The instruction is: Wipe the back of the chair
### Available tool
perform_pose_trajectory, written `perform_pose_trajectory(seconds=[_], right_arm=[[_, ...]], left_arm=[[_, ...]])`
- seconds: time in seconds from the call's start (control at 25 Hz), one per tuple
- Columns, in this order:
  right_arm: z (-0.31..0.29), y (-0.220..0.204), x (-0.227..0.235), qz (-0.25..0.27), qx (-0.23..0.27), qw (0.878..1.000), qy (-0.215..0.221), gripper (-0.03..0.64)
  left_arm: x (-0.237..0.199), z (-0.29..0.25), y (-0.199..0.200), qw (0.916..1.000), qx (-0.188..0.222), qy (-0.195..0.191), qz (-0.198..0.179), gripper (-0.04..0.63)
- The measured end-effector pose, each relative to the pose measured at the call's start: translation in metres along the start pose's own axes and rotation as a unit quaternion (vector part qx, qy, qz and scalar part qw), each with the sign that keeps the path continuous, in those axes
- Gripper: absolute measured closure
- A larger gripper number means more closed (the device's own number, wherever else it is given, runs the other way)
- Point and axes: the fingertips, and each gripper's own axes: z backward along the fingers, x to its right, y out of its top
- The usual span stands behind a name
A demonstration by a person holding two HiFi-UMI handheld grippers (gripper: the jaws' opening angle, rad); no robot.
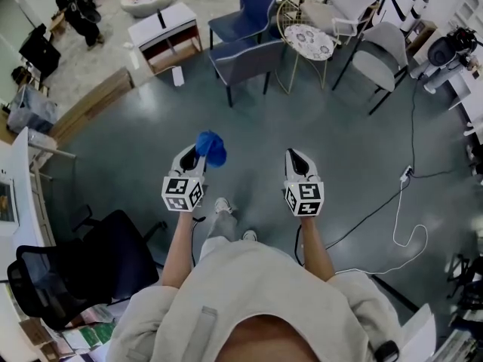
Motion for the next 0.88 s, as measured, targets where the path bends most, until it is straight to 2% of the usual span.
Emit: perform_pose_trajectory(seconds=[0.28, 0.52, 0.88], right_arm=[[-0.048, -0.003, 0.014, -0.001, -0.012, 1.000, -0.002, 0.617], [-0.116, 0.013, 0.032, 0.003, -0.016, 1.000, -0.013, 0.617], [-0.234, 0.075, 0.050, 0.013, -0.009, 1.000, -0.026, 0.617]], left_arm=[[-0.024, -0.050, 0.000, 0.9999, -0.002, -0.007, 0.008, 0.526], [-0.058, -0.118, 0.010, 0.9996, -0.004, -0.024, 0.015, 0.525], [-0.131, -0.223, 0.059, 0.9988, 0.003, -0.045, 0.019, 0.525]])
